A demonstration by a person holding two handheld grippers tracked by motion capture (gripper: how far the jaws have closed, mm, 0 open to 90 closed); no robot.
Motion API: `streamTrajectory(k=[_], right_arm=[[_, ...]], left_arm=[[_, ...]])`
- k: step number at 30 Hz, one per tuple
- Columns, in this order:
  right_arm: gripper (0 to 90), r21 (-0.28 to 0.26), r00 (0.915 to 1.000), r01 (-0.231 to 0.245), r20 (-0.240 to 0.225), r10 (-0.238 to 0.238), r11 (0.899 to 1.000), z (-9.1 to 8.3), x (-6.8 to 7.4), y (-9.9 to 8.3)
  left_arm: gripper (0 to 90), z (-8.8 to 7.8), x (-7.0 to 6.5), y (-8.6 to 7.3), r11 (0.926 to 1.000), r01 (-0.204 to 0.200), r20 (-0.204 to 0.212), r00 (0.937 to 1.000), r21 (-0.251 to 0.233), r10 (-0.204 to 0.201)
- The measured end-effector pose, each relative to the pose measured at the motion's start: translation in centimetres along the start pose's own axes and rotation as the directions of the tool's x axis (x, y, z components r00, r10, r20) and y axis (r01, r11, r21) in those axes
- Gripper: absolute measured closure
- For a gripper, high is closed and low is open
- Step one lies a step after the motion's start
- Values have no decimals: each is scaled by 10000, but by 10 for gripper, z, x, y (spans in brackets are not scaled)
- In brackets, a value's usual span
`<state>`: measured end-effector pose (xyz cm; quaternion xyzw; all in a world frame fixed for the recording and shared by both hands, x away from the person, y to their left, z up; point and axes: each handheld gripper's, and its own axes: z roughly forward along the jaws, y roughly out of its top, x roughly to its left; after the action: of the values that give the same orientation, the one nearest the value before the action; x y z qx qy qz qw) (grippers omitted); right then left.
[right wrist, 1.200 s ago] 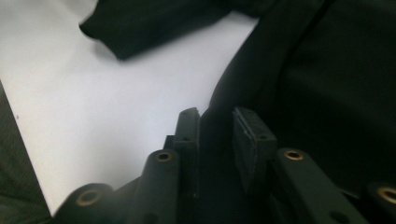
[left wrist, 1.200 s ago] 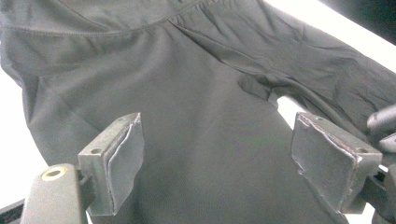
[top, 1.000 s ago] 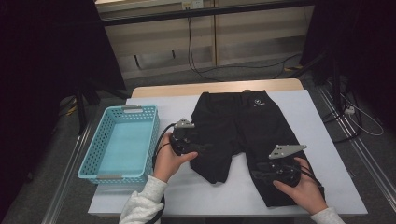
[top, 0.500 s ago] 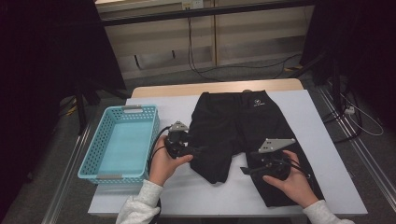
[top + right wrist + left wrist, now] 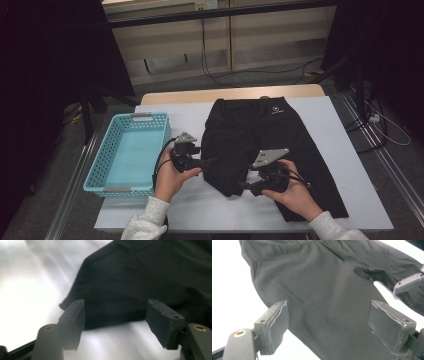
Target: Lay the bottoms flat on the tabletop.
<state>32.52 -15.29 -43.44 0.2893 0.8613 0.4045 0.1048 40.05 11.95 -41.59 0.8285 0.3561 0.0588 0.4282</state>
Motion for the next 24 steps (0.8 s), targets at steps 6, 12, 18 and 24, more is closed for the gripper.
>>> streamTrajectory(k=[6, 12, 18, 24], right_arm=[[428, 414, 9944, 739, -786, -705, 9964, 20, 18, 6], [573, 894, 9875, 1472, -707, -1411, 9851, 37, 27, 7], [848, 922, 9928, 1069, -645, -1012, 9900, 38, 19, 11], [856, -13, 9991, 96, -403, -97, 10000, 23, -4, 24]], left_arm=[[170, -2, 2, -3, 10000, 86, -84, 9999, -33, -86], [170, -2, 2, -4, 9999, 101, -98, 9999, 21, -101], [169, -3, 2, -6, 9999, 112, -173, 9998, 12, -112], [169, -4, 2, -7, 9998, 173, -149, 9997, -35, -173]])
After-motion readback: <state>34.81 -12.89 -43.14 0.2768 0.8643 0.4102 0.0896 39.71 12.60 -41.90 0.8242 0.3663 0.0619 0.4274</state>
